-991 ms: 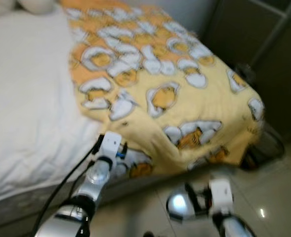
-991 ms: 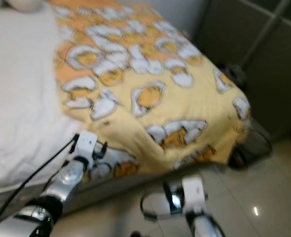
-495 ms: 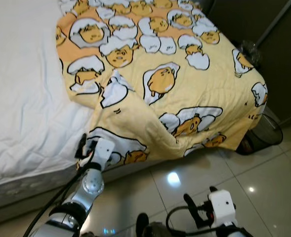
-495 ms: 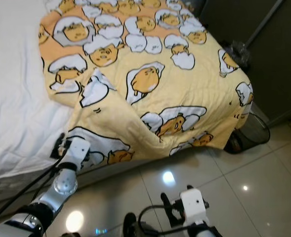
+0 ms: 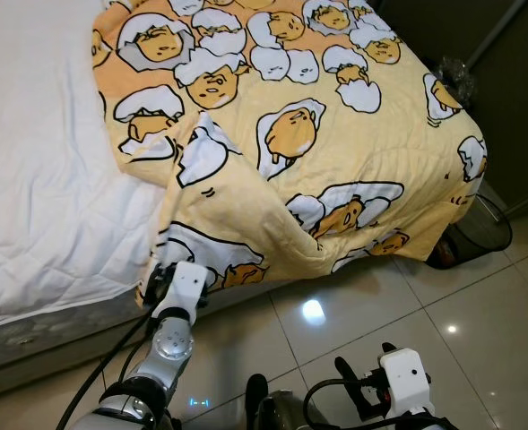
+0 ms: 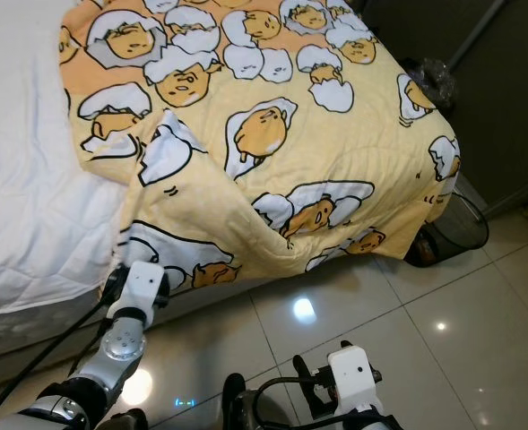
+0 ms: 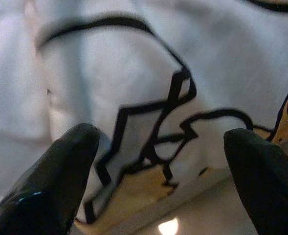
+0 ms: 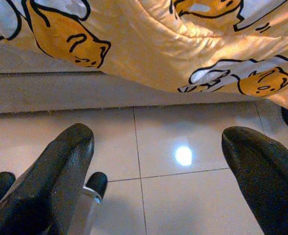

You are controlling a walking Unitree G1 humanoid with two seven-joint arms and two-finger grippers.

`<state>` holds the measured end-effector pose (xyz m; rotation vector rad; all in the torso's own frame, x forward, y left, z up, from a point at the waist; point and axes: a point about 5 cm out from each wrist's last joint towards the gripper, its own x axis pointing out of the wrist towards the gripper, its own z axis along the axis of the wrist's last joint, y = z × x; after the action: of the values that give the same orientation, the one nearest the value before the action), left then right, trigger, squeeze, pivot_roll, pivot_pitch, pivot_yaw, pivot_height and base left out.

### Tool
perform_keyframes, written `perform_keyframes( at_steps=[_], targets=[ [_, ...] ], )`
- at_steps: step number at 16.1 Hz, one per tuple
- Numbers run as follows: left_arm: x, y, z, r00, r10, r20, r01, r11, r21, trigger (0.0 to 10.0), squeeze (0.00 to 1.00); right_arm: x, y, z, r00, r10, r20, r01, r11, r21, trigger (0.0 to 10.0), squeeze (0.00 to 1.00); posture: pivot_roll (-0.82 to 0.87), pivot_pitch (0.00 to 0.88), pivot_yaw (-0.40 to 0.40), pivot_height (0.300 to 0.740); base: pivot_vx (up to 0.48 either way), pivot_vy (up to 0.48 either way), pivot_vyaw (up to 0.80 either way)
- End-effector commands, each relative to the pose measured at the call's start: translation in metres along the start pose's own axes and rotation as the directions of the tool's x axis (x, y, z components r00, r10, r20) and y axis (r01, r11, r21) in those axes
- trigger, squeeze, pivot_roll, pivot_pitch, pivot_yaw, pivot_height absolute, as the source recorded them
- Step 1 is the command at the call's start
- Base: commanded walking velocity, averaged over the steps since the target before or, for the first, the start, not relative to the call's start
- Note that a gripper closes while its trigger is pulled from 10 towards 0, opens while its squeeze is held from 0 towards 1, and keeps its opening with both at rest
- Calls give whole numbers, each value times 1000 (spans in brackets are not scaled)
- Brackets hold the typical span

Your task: Clean up the room

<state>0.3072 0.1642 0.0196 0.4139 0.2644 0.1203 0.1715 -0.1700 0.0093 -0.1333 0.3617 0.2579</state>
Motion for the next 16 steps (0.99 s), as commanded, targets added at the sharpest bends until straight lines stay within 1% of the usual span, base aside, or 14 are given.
perform_keyframes(
  at_steps=[1, 3, 4, 5, 6, 7, 8, 9, 10, 12, 13, 16],
  targets=[
    [0, -4, -2, 999, -28, -40, 27, 1000, -15, 0, 0, -8, -6, -8, 999, -11, -52, 10, 1000, -11, 10000, 0, -84, 320, -188, 740, 0, 0, 0],
    [5, 4, -1, 998, 1, -66, -3, 1000, -27, 0, 0, -9, -7, -8, 998, -14, -57, 13, 1000, -14, 10000, 0, -91, 319, -191, 740, 0, 0, 0],
    [8, 12, 0, 997, 37, -71, -39, 999, -29, 0, 0, -9, -8, -7, 998, -17, -59, 16, 1000, -15, 10000, 0, -94, 318, -189, 740, 0, 0, 0],
    [10, 19, 3, 995, 81, -57, -83, 996, -33, 0, 0, -9, -8, -7, 998, -19, -60, 18, 1000, -17, 10000, 0, -95, 314, -185, 740, 0, 0, 0],
    [13, 25, 12, 995, 100, 9, -100, 994, -32, 10000, 0, -10, -9, -7, 998, -22, -59, 21, 1000, -20, 10000, 0, -95, 303, -175, 740, 0, 0, 0],
    [11, 23, 16, 995, 77, 65, -76, 997, -13, 10000, 0, -11, -9, -8, 998, -24, -59, 23, 999, -23, 10000, 0, -91, 300, -173, 740, 0, 0, 0],
    [7, 16, 12, 996, 35, 82, -35, 999, 3, 10000, 0, -13, -9, -10, 997, -22, -67, 21, 1000, -23, 10000, 0, -87, 299, -167, 740, 0, 0, 0],
    [2, 11, 7, 997, 6, 83, -7, 1000, 12, 10000, 0, -15, -8, -12, 997, -17, -78, 15, 1000, -25, 10000, 0, -85, 294, -163, 740, 0, 0, 0],
    [-3, 10, -4, 999, 14, 49, -16, 1000, 25, 10000, 0, -16, -7, -14, 996, -14, -86, 12, 1000, -25, 10000, 0, -78, 291, -161, 740, 0, 0, 0],
    [-14, 8, -20, 1000, 25, 6, -25, 999, -34, 10000, 1000, -15, -8, -17, 994, -17, -105, 15, 1000, -27, 10000, 0, -67, 284, -161, 740, 0, 0, 0],
    [-16, 12, -22, 998, 65, 2, -65, 997, -38, 10000, 1000, -10, -11, -17, 994, -26, -109, 23, 999, -26, 10000, 0, -61, 280, -164, 740, 0, 0, 0],
    [-2, 30, -6, 986, 161, 33, -160, 987, -25, 10000, 1000, -8, -12, -15, 994, -8, -107, 3, 999, -43, 10000, 0, -68, 273, -183, 740, 0, 0, 0]
  ],
)
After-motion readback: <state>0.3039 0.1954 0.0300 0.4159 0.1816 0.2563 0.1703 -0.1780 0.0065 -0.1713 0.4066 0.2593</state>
